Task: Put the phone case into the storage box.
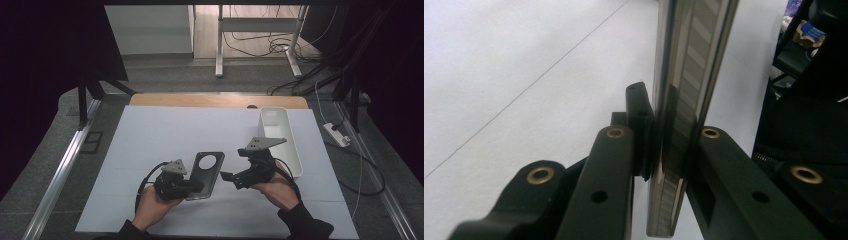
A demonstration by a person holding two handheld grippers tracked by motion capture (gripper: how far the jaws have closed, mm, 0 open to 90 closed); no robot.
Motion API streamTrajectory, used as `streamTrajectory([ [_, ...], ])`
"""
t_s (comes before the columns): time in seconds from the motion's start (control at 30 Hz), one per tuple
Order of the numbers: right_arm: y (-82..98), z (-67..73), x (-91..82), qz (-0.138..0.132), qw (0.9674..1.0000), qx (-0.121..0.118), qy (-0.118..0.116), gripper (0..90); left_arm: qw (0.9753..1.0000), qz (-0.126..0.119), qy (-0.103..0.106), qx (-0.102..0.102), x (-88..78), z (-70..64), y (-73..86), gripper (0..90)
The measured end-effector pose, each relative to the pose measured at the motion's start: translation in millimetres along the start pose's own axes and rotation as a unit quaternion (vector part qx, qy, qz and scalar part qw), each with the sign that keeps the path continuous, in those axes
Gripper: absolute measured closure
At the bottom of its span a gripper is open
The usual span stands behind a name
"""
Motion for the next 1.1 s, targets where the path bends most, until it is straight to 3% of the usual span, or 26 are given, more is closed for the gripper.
streamTrajectory([
  [0.13, -3.4, 4.3, -1.0, -0.001, 0.9996, -0.015, 0.023, 0.0, 1.0000, 0.004, 0.005, 0.004, 1.6, -2.2, -0.5, 84.5],
  [0.37, -7.7, 5.8, -4.3, 0.001, 0.9994, -0.007, 0.033, 0.0, 0.9998, 0.009, 0.010, 0.011, 2.5, -5.5, -1.9, 84.5],
  [0.5, -9.4, 5.3, -6.1, -0.003, 0.9991, -0.007, 0.043, 6.3, 0.9998, 0.010, 0.012, 0.010, 3.4, -6.7, -2.4, 84.5],
  [0.67, -9.0, 5.5, -6.1, 0.003, 0.9988, -0.014, 0.047, 18.0, 0.9998, 0.012, 0.014, 0.011, 3.5, -7.2, -2.4, 84.5],
  [0.7, -9.1, 6.5, -6.5, 0.002, 0.9988, -0.019, 0.046, 28.6, 0.9997, 0.012, 0.016, 0.011, 3.9, -7.3, -2.4, 84.5],
  [0.73, -9.2, 7.0, -6.9, 0.002, 0.9986, -0.021, 0.049, 33.8, 0.9997, 0.012, 0.016, 0.011, 3.9, -7.3, -2.4, 84.5],
  [0.77, -9.2, 7.0, -6.9, 0.002, 0.9986, -0.021, 0.049, 33.8, 0.9997, 0.011, 0.017, 0.011, 3.9, -7.4, -2.4, 84.5],
  [0.8, -9.1, 8.6, -7.7, -0.001, 0.9986, -0.027, 0.046, 42.7, 0.9997, 0.012, 0.020, 0.012, 3.6, -7.5, -2.4, 84.5],
  [0.87, -9.2, 9.3, -8.8, -0.004, 0.9984, -0.031, 0.048, 51.5, 0.9996, 0.011, 0.023, 0.011, 3.7, -7.7, -2.6, 84.5],
  [0.9, -9.2, 9.3, -8.8, -0.004, 0.9984, -0.031, 0.048, 51.5, 0.9996, 0.011, 0.023, 0.011, 3.7, -7.7, -2.6, 84.5],
  [0.93, -9.5, 10.2, -10.8, -0.010, 0.9982, -0.034, 0.049, 59.4, 0.9996, 0.012, 0.023, 0.011, 3.7, -7.7, -2.5, 84.5],
  [1.1, -10.3, 11.0, -13.4, -0.019, 0.9983, -0.037, 0.042, 69.2, 0.9995, 0.012, 0.027, 0.012, 4.7, -7.8, -2.6, 84.5],
])
Point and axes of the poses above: each handheld gripper's, and its own axes: x roughly forward along the jaws, y roughly out of its underside, z roughly to its left, the point moved 4 cm from there along x, roughly forward along the jaws, and after that the axes turned 11 degrees about z, right-handed, at the moved point
